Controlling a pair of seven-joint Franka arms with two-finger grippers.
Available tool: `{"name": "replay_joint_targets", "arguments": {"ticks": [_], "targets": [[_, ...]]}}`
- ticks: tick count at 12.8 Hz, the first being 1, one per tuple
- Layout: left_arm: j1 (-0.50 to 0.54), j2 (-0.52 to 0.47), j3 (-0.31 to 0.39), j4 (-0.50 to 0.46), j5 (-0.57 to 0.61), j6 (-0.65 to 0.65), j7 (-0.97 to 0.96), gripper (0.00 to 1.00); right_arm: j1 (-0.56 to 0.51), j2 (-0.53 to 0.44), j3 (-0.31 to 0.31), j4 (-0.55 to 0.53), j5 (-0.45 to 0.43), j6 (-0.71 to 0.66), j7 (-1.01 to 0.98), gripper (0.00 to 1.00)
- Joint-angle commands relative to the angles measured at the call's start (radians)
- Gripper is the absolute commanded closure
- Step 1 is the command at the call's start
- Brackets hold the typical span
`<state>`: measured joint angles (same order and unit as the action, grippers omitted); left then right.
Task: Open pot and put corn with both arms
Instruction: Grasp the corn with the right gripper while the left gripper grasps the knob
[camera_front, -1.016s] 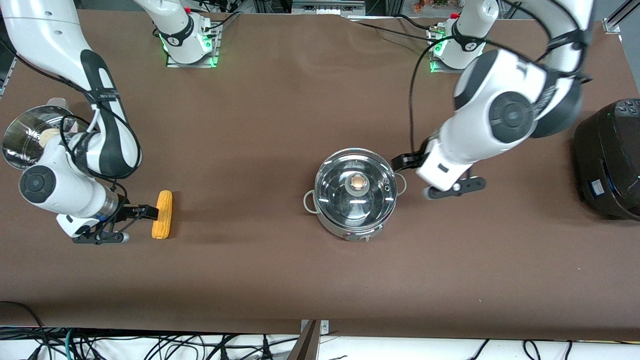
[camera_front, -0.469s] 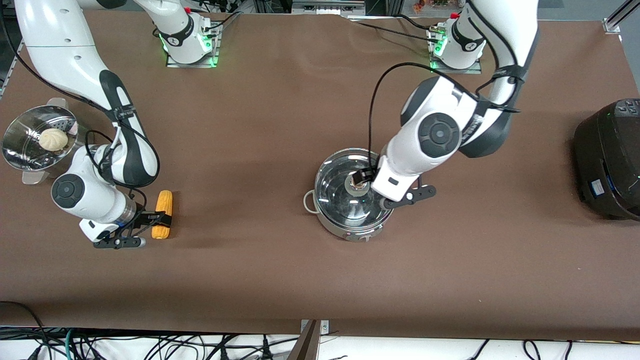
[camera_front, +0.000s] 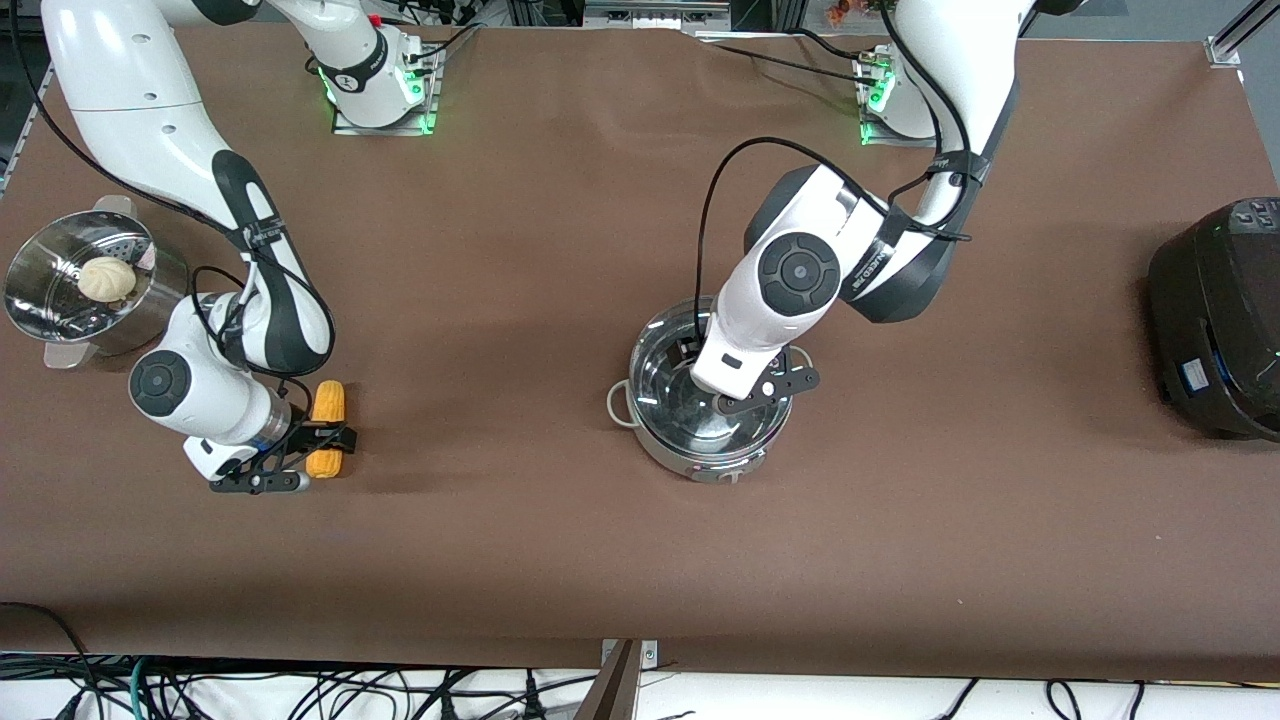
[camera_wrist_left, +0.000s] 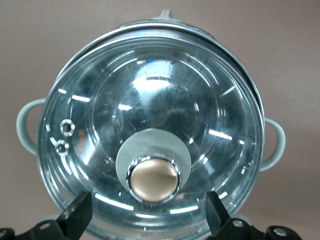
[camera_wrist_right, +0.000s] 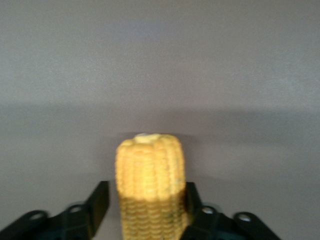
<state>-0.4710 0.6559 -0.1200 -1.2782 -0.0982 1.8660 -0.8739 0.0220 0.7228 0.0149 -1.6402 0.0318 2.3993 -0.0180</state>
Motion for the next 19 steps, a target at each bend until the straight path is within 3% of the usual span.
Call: {"name": "replay_joint_targets", "arguments": {"ticks": [1, 5, 11, 16, 19], "targets": [[-0.021, 0.037, 0.013, 0.043, 0.051, 0.022, -0.008, 0.00, -0.004, -0.017, 0.008, -0.010, 0.016, 0.014, -0.014, 0.81], [-0.031, 0.048, 0.011, 0.043, 0.091, 0.028, 0.001, 0.01, -0.004, -0.074, 0.008, 0.002, 0.019, -0.080, -0.013, 0.83], [-0.029, 0.051, 0.010, 0.040, 0.091, 0.036, 0.033, 0.22, -0.005, -0.170, 0.004, 0.025, 0.017, -0.207, -0.020, 0.82], [-0.026, 0.051, 0.010, 0.040, 0.089, 0.035, 0.061, 0.98, -0.010, -0.184, 0.000, 0.227, 0.020, -0.506, -0.019, 0.82], [-0.024, 0.045, 0.010, 0.042, 0.086, 0.030, 0.052, 1.00, -0.005, -0.184, 0.008, 0.334, 0.020, -0.641, -0.014, 0.82]]}}
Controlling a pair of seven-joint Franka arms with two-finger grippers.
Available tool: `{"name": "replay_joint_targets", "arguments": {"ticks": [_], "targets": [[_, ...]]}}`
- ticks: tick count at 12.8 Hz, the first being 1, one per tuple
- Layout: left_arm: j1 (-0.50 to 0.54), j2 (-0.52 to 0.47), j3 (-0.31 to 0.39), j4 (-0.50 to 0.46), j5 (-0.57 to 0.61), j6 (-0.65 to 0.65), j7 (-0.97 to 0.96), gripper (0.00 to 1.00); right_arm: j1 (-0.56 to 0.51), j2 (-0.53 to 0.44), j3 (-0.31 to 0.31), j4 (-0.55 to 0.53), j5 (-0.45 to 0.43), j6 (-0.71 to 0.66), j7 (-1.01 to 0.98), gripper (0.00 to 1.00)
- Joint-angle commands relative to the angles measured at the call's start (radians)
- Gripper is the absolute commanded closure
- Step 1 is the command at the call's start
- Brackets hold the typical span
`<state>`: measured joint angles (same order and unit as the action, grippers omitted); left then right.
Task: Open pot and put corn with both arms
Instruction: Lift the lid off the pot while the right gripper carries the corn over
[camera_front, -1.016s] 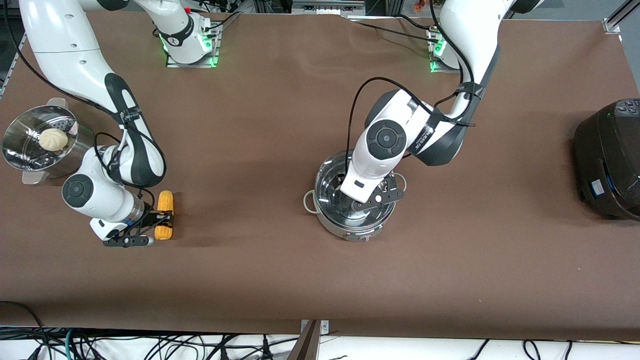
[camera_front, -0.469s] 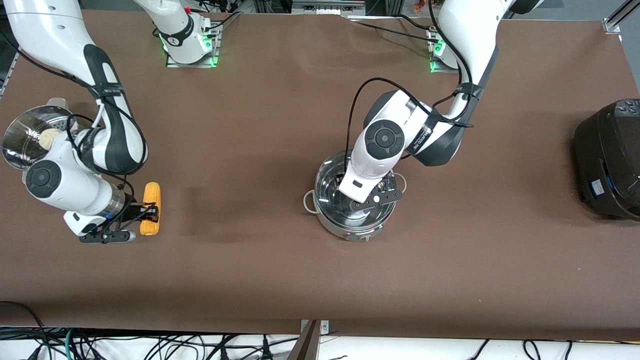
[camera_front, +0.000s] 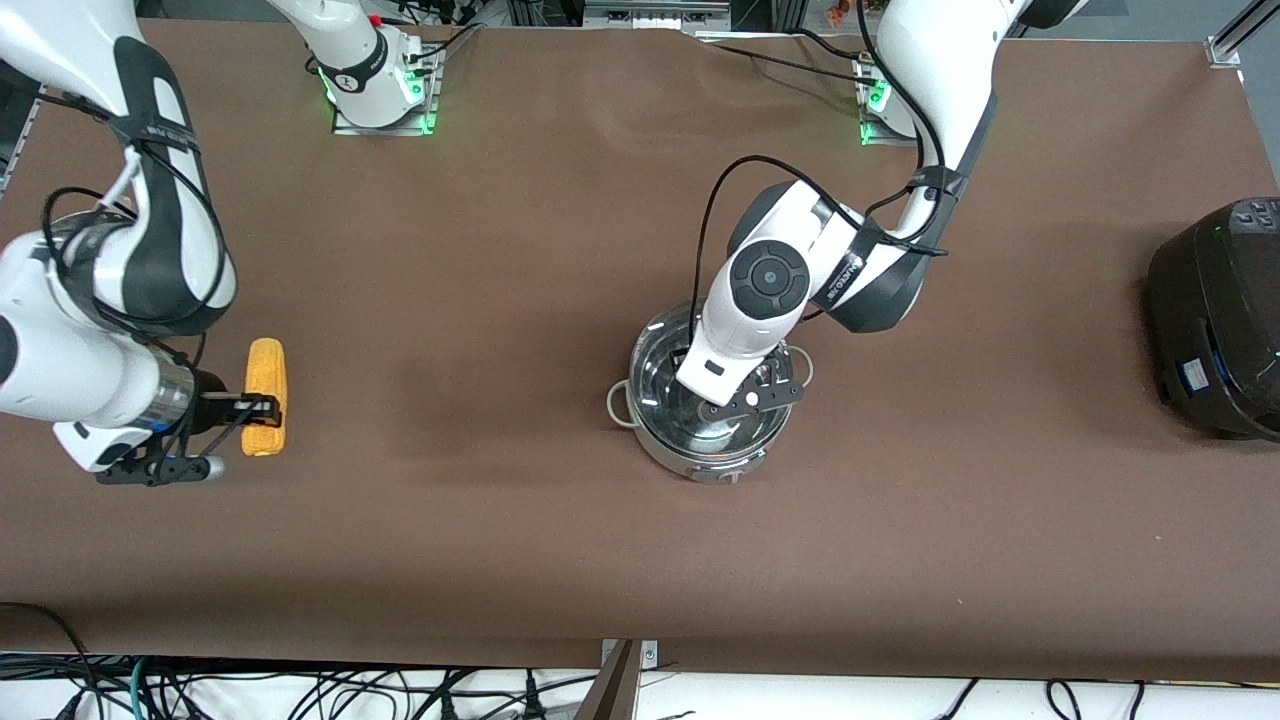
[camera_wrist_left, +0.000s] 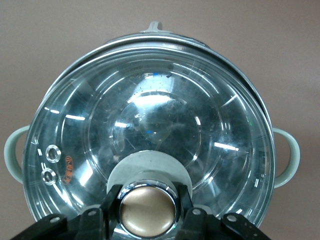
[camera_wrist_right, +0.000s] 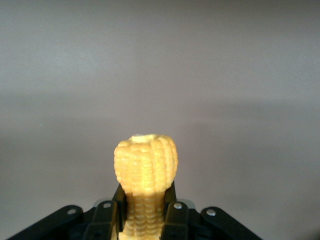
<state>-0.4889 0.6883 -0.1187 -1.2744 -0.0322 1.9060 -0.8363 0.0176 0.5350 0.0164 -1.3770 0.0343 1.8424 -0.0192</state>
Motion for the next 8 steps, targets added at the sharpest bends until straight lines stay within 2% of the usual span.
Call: {"name": "replay_joint_targets", "arguments": {"ticks": [1, 3, 8], "targets": [[-0.005, 0.007, 0.010, 0.038, 0.023, -0.018, 0.016, 1.00, 0.002, 0.003, 0.008, 0.102, 0.018, -0.118, -0.012, 0.82], [0.004, -0.025, 0.010, 0.044, 0.017, -0.080, 0.019, 1.00, 0.004, 0.000, 0.060, 0.136, 0.025, -0.153, 0.010, 0.82], [0.082, -0.124, 0.004, 0.047, 0.009, -0.214, 0.087, 1.00, 0.005, -0.001, 0.198, 0.141, 0.038, -0.144, 0.237, 0.81]]}}
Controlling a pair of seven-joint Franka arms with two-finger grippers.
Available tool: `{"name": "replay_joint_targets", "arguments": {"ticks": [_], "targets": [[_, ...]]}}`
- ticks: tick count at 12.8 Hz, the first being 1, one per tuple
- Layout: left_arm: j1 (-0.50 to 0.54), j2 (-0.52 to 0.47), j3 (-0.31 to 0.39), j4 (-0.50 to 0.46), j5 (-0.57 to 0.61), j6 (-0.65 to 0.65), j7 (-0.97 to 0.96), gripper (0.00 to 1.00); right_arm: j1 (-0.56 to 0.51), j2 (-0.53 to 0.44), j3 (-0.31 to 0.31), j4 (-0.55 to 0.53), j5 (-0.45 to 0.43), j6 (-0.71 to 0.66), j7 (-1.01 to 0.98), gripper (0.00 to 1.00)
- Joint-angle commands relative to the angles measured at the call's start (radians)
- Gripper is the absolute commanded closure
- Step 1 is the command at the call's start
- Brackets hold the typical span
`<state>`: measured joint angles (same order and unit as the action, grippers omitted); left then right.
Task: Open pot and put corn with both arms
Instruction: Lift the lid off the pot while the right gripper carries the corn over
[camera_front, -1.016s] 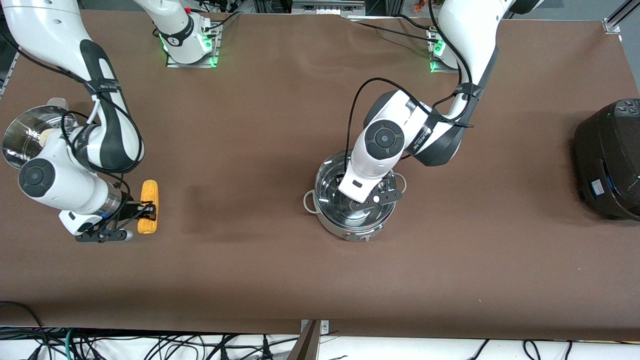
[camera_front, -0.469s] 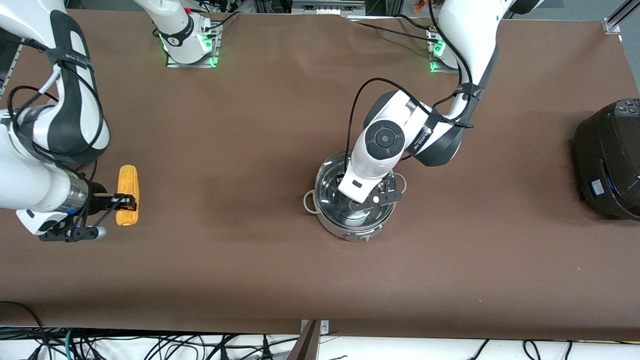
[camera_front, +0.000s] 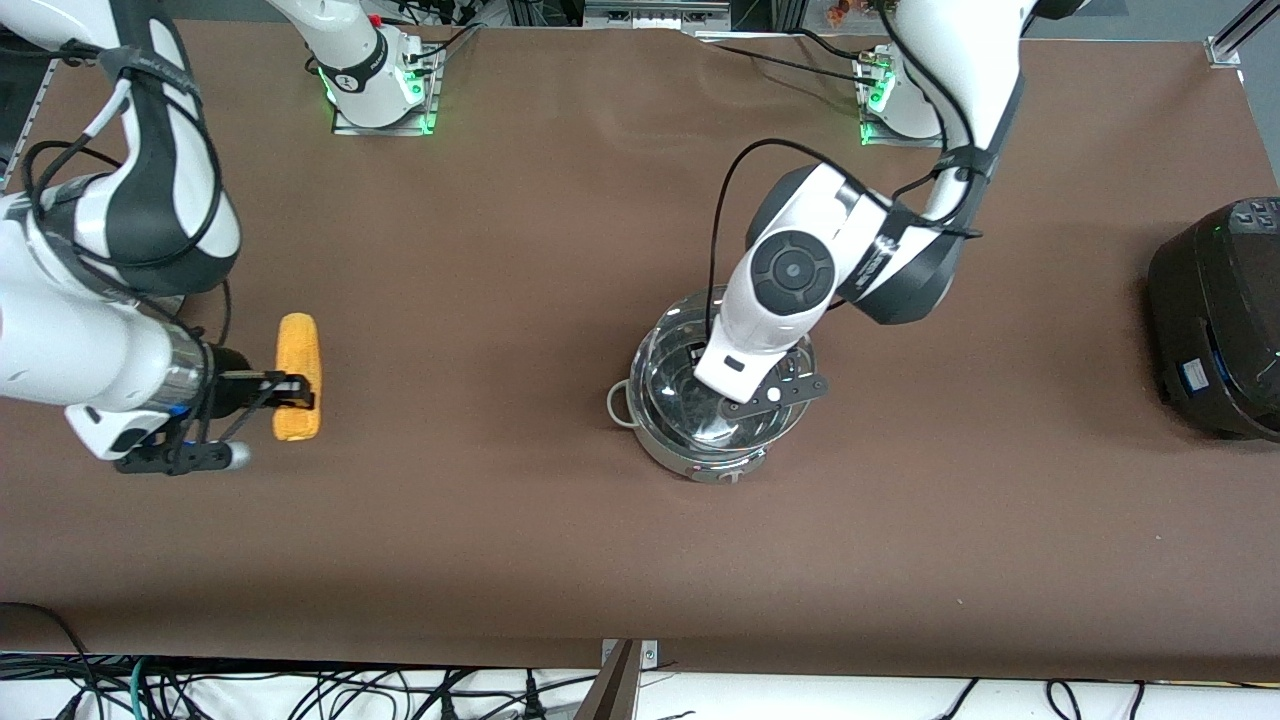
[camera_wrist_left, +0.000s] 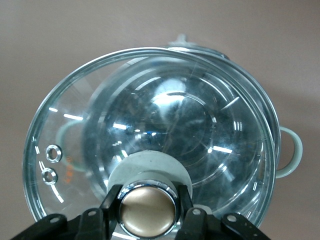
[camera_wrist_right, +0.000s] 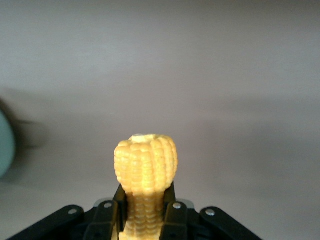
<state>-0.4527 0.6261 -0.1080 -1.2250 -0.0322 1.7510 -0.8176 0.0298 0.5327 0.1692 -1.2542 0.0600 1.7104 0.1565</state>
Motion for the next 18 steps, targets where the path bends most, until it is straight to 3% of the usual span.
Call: {"name": "replay_joint_targets", "arguments": {"ticks": [1, 6, 10, 12, 14, 15, 18], "targets": [[0.078, -0.077, -0.006, -0.004, 0.011, -0.083, 0.133, 1.00, 0.001, 0.006, 0.070, 0.018, 0.012, -0.011, 0.095, 0.81], [0.273, -0.167, -0.007, -0.063, 0.014, -0.186, 0.490, 1.00, 0.183, 0.027, 0.075, 0.018, -0.002, 0.156, 0.302, 0.81], [0.405, -0.340, -0.006, -0.298, 0.026, -0.156, 0.684, 1.00, 0.309, 0.076, 0.070, 0.021, -0.005, 0.309, 0.437, 0.81], [0.454, -0.428, -0.006, -0.461, 0.050, -0.046, 0.768, 1.00, 0.378, 0.131, 0.070, 0.073, -0.047, 0.363, 0.506, 0.81], [0.492, -0.489, -0.006, -0.638, 0.061, 0.117, 0.827, 1.00, 0.452, 0.237, 0.069, 0.210, -0.098, 0.368, 0.607, 0.82], [0.515, -0.497, -0.007, -0.687, 0.072, 0.181, 0.850, 1.00, 0.476, 0.281, 0.064, 0.260, -0.106, 0.383, 0.639, 0.82], [0.558, -0.486, -0.006, -0.815, 0.074, 0.385, 0.900, 1.00, 0.541, 0.335, 0.024, 0.275, -0.106, 0.480, 0.653, 0.83]]}}
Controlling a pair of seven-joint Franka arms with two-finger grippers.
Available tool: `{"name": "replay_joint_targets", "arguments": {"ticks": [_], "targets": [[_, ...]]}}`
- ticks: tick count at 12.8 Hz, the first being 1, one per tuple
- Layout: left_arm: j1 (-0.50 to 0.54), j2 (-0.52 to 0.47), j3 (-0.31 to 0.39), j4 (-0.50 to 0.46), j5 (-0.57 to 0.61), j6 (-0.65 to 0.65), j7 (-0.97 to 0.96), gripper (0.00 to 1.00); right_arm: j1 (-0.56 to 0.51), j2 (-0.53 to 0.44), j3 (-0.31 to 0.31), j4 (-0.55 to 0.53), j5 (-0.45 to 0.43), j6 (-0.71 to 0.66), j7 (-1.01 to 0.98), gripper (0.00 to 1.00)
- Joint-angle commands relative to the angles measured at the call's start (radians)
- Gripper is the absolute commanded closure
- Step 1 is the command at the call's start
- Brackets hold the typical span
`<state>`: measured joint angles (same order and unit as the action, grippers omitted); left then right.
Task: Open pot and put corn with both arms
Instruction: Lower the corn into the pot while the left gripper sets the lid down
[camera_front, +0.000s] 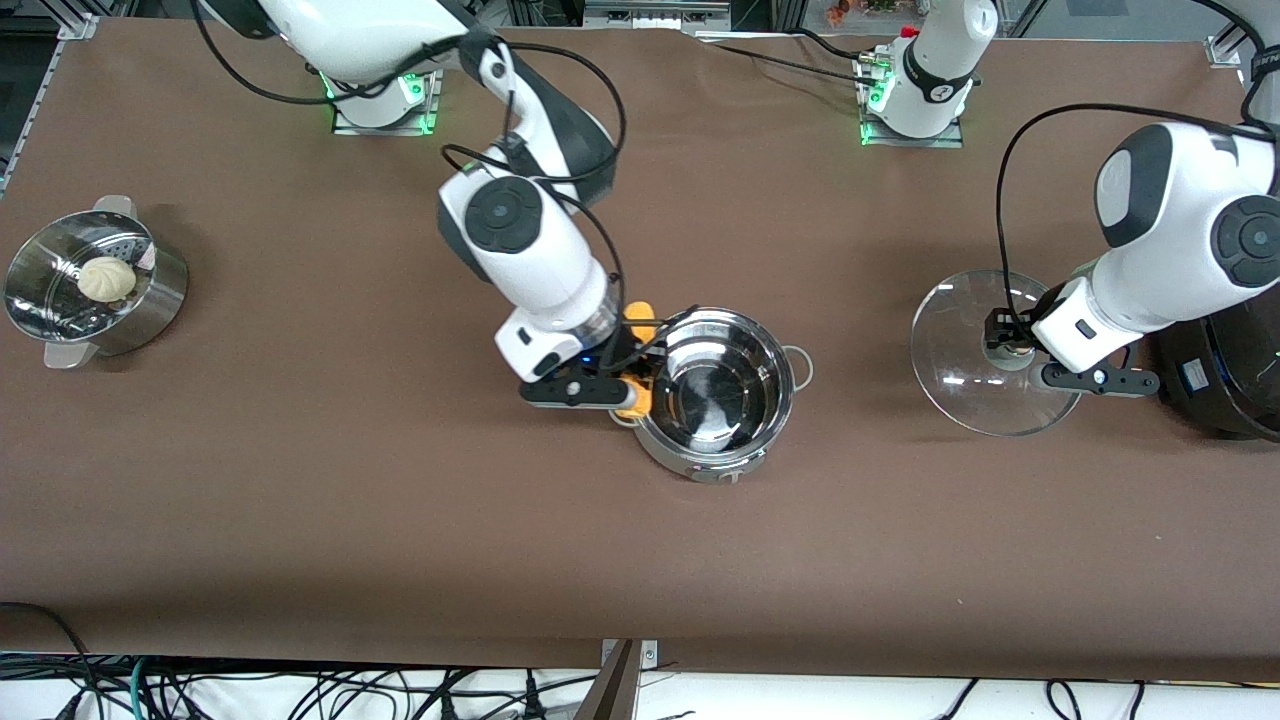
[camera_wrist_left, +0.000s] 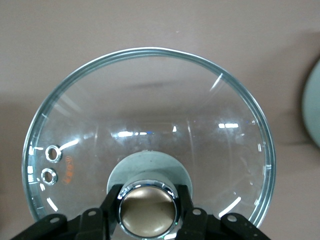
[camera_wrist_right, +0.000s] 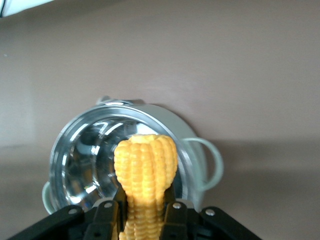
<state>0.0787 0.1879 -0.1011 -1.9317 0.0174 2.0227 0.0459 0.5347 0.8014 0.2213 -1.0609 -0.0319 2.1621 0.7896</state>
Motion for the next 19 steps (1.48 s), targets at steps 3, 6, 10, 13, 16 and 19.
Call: {"name": "replay_joint_targets", "arguments": {"ticks": [3, 6, 10, 13, 16, 19], "targets": [[0.047, 0.023, -0.012, -0.174, 0.030, 0.301, 0.037, 1.00, 0.059, 0.105, -0.028, 0.085, -0.014, 0.067, 0.019, 0.85], [0.047, 0.138, -0.012, -0.171, 0.029, 0.437, 0.037, 1.00, 0.083, 0.133, -0.028, 0.085, -0.014, 0.097, 0.031, 0.86], [0.052, 0.264, -0.009, -0.144, 0.029, 0.609, 0.034, 1.00, 0.106, 0.162, -0.030, 0.085, -0.014, 0.137, 0.062, 0.85], [0.047, 0.301, -0.009, -0.089, 0.029, 0.611, 0.032, 1.00, 0.106, 0.163, -0.033, 0.082, -0.022, 0.139, 0.060, 0.01], [0.050, 0.334, -0.009, -0.063, 0.029, 0.611, 0.035, 1.00, 0.108, 0.160, -0.039, 0.079, -0.039, 0.134, 0.059, 0.00], [0.078, 0.341, -0.011, -0.064, 0.026, 0.611, 0.037, 0.00, 0.093, 0.130, -0.046, 0.082, -0.040, 0.067, 0.045, 0.00]]}}
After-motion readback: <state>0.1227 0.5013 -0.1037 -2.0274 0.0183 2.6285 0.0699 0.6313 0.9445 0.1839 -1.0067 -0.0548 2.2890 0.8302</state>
